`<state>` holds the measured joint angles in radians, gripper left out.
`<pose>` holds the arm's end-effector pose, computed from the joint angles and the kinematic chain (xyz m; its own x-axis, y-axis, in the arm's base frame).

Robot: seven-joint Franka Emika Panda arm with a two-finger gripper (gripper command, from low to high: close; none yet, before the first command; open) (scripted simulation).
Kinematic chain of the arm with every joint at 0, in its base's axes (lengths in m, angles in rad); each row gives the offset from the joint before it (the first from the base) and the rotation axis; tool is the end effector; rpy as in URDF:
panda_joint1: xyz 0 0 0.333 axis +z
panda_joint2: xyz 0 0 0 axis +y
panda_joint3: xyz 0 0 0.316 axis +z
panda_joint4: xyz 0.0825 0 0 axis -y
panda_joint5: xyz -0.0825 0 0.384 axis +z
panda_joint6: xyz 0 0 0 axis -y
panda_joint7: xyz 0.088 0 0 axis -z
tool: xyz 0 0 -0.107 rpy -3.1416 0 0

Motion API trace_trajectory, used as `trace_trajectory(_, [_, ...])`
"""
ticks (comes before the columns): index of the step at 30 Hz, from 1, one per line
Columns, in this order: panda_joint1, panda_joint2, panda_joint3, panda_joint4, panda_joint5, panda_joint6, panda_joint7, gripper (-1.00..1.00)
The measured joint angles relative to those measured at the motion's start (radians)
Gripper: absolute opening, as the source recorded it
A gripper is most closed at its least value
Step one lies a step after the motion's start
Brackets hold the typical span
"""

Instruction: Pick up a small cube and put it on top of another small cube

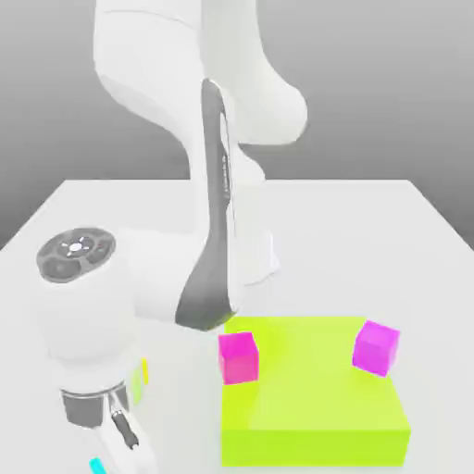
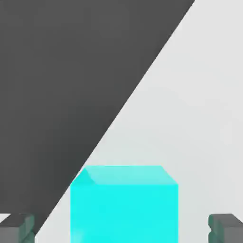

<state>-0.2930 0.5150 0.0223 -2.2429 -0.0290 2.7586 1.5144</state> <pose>0.5168 -0.1415 0.1353 -0.1892 -0.9819 -0.0001 -0.9819 0.1892 -0.0010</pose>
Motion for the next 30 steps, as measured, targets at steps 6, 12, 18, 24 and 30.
trace_trajectory(6, [-0.002, -0.018, 0.002, -0.004, 0.0, -0.013, 0.001, -1.0])
trace_trajectory(12, [-0.022, -0.214, -0.004, -0.112, 0.005, -0.104, -0.016, -1.0])
trace_trajectory(18, [-0.063, -0.41, -0.038, -0.326, 0.006, -0.089, -0.047, -1.0])
trace_trajectory(24, [-0.126, -0.592, -0.062, -0.533, 0.017, -0.06, -0.083, -1.0])
trace_trajectory(30, [-0.125, -0.428, -0.062, -0.548, 0.041, 0.12, -0.104, -1.0])
